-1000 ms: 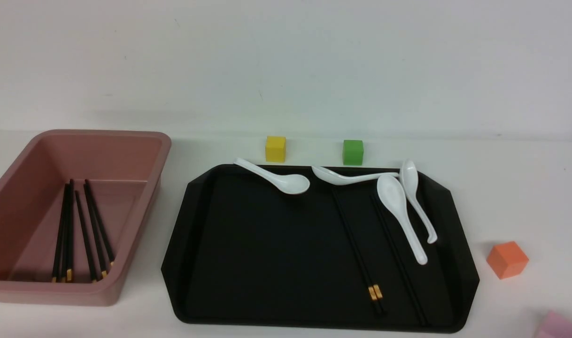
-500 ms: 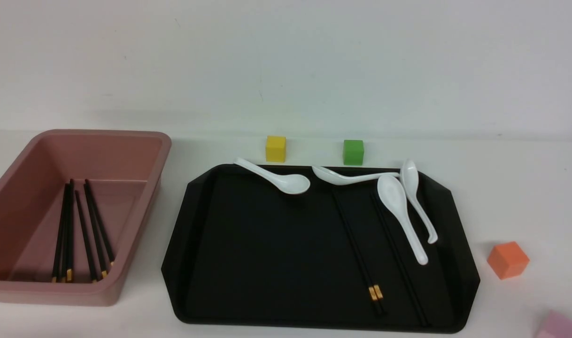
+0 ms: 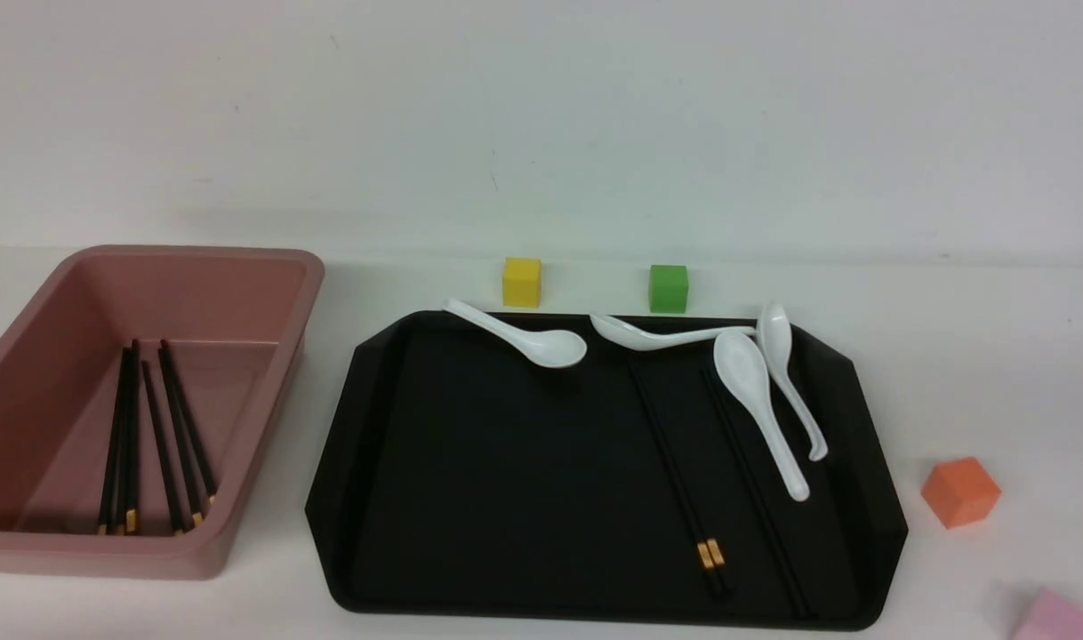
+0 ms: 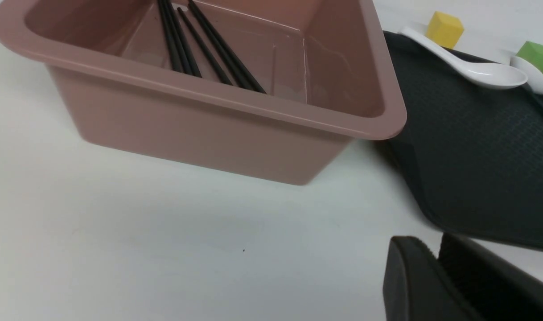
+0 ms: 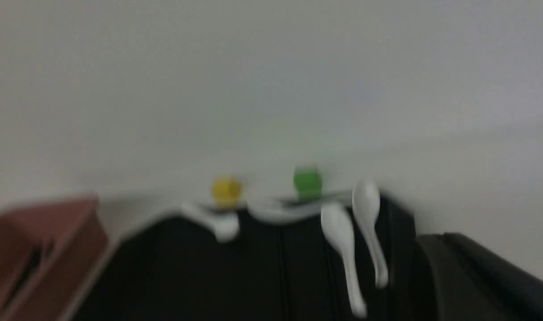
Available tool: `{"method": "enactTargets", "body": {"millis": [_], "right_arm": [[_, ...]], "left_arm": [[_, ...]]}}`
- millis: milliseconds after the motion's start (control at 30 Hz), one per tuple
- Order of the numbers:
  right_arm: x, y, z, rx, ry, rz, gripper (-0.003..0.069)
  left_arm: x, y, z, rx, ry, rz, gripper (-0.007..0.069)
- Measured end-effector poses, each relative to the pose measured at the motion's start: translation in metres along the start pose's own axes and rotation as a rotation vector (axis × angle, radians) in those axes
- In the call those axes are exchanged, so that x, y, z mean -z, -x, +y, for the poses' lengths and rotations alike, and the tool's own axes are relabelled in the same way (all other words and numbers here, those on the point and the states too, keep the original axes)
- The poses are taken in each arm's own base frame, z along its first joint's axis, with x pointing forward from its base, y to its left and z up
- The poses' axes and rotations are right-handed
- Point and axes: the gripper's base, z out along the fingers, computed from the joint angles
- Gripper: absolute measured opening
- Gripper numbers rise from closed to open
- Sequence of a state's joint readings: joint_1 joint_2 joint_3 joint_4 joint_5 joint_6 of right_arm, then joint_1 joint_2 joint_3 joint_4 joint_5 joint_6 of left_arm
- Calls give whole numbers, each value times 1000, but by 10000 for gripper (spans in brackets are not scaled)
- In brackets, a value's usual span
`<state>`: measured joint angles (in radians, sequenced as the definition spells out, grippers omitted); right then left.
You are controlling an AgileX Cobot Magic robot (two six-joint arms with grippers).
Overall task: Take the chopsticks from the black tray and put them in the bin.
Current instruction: Use the right arm to grab a pair of chopsticks
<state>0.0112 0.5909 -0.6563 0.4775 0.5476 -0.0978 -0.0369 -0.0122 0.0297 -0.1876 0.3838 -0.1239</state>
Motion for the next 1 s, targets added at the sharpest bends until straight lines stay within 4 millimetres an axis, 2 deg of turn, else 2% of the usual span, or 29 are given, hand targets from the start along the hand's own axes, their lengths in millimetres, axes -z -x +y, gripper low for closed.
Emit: {"method": "enactTargets", "body": {"millis": [100, 200, 333, 367, 400, 467, 500, 533, 567, 600, 633, 767, 867, 1000], "right_arm": [[-39, -4, -3, -12, -14, 402, 1], [-75, -15, -10, -43, -20, 690, 4], [-127, -34, -9, -1, 61, 942, 8], [-130, -34, -7, 1, 68, 947, 8], [-145, -44, 2, 31, 102, 1007, 8], [-164, -53, 17, 74, 117, 1051, 9], [-166, -54, 19, 76, 119, 1055, 9], [-181, -60, 31, 118, 102, 1067, 10], [-191, -62, 40, 161, 89, 1062, 13], [-193, -64, 39, 161, 79, 1064, 13], [-207, -66, 49, 201, 58, 1046, 15], [-240, -77, 68, 240, 0, 1015, 32], [-263, -84, 80, 282, -43, 1002, 78], [-282, -88, 86, 288, -81, 994, 161]], "left_arm": [[0, 0, 0, 0, 0, 0, 110], [0, 0, 0, 0, 0, 0, 113], [0, 0, 0, 1, 0, 0, 113], [0, 0, 0, 1, 0, 0, 113], [0, 0, 0, 1, 0, 0, 115], [0, 0, 0, 1, 0, 0, 118], [0, 0, 0, 1, 0, 0, 118], [0, 0, 0, 1, 0, 0, 121], [0, 0, 0, 1, 0, 0, 122], [0, 0, 0, 1, 0, 0, 122], [0, 0, 0, 1, 0, 0, 124], [0, 0, 0, 1, 0, 0, 127], [0, 0, 0, 2, 0, 0, 132], [0, 0, 0, 2, 0, 0, 134]]}}
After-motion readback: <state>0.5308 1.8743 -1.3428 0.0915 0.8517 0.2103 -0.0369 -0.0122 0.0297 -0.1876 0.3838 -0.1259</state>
